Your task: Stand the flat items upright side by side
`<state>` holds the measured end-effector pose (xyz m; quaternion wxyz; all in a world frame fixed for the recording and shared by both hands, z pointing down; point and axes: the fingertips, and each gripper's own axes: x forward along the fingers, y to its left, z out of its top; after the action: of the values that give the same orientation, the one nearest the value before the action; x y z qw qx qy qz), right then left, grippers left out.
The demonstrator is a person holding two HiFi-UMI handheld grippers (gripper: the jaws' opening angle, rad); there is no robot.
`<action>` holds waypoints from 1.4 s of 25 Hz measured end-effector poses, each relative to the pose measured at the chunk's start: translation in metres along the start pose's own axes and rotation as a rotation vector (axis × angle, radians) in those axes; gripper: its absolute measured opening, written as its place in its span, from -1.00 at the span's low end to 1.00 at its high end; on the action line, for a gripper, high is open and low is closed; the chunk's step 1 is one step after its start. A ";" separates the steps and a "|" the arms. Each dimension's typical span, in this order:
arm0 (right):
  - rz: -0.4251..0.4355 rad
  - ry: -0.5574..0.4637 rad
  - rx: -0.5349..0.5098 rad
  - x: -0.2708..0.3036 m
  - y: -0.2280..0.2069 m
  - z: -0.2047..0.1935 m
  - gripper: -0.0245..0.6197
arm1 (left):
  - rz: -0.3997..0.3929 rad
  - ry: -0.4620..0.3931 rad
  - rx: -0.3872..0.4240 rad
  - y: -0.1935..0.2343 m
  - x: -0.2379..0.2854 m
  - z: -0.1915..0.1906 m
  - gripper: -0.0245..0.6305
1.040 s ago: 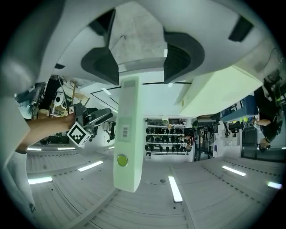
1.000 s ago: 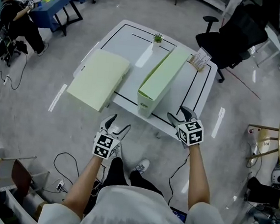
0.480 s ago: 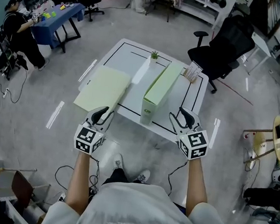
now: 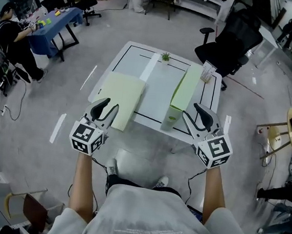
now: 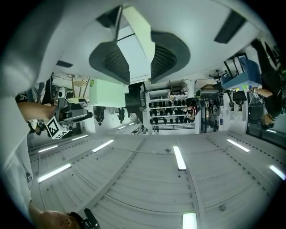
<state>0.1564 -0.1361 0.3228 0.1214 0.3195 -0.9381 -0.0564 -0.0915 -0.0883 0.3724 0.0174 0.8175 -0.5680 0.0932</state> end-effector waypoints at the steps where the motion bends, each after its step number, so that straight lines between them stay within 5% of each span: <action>1: -0.026 -0.003 -0.005 0.007 0.008 0.004 -0.29 | -0.016 -0.003 0.000 0.017 0.000 -0.004 -0.43; 14: -0.334 0.033 0.085 0.133 0.099 0.039 -0.24 | -0.319 0.046 -0.034 0.199 -0.001 -0.031 -0.19; 19: -0.307 0.092 0.144 0.176 0.120 0.026 -0.13 | -0.347 0.096 -0.081 0.236 0.003 -0.055 -0.14; 24: -0.293 0.148 0.275 0.202 0.132 -0.010 -0.01 | -0.449 0.281 -0.286 0.240 0.016 -0.116 -0.05; 27: -0.225 0.210 0.374 0.218 0.146 -0.050 0.09 | -0.507 0.377 -0.435 0.230 0.024 -0.159 0.01; 31: -0.142 0.327 0.519 0.233 0.168 -0.120 0.18 | -0.520 0.543 -0.486 0.219 0.020 -0.229 0.10; 35: -0.114 0.432 0.640 0.235 0.186 -0.180 0.19 | -0.567 0.630 -0.628 0.204 0.015 -0.273 0.13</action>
<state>-0.0855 -0.1383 0.5759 0.2069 0.3975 -0.8417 0.3011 -0.3125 -0.1377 0.6278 0.4562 0.8268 -0.2923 0.1515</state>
